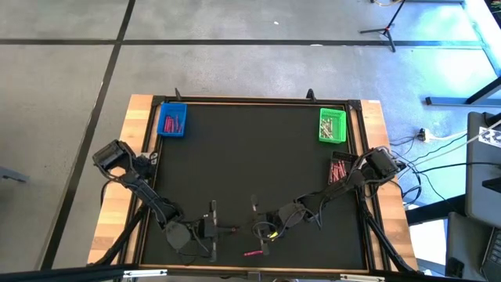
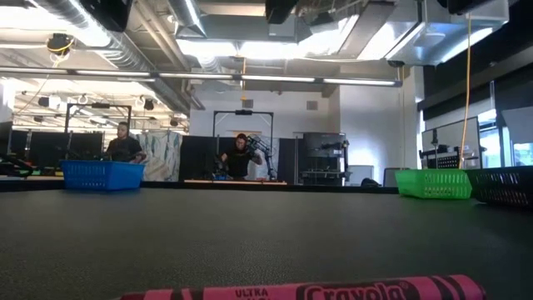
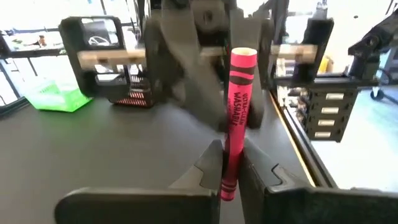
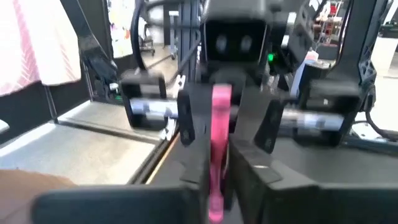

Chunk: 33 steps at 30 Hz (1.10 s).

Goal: Sort crayons
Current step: Put the red crayon into the blue bin

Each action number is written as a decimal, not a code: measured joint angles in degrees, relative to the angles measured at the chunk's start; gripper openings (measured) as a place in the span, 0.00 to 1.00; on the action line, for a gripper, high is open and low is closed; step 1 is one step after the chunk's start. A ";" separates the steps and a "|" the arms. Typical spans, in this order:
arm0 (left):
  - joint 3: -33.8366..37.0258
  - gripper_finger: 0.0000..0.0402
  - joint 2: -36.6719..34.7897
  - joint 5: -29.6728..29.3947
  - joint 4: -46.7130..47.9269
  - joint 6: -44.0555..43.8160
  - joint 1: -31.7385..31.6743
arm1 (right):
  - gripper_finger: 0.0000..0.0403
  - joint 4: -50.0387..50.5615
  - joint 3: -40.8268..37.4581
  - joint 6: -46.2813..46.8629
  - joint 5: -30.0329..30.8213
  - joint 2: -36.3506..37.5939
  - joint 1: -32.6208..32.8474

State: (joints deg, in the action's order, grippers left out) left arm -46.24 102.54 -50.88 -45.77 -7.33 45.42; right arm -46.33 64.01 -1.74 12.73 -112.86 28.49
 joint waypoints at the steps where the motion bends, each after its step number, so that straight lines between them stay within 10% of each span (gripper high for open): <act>1: 0.00 0.04 0.00 -0.02 -0.37 0.00 -0.03 | 0.15 0.51 0.00 0.00 0.09 0.00 0.02; 11: -0.02 0.04 -1.23 -2.65 4.76 -3.20 1.38 | 0.41 11.32 -0.09 3.44 0.92 2.88 0.04; 33: -0.04 0.04 -11.93 1.30 58.12 -49.70 -2.32 | 0.42 28.38 -0.04 4.92 2.71 9.27 1.11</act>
State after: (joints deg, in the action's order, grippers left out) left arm -46.28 90.62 -49.57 12.35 -57.03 43.10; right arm -17.96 63.96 3.18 15.44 -103.59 29.61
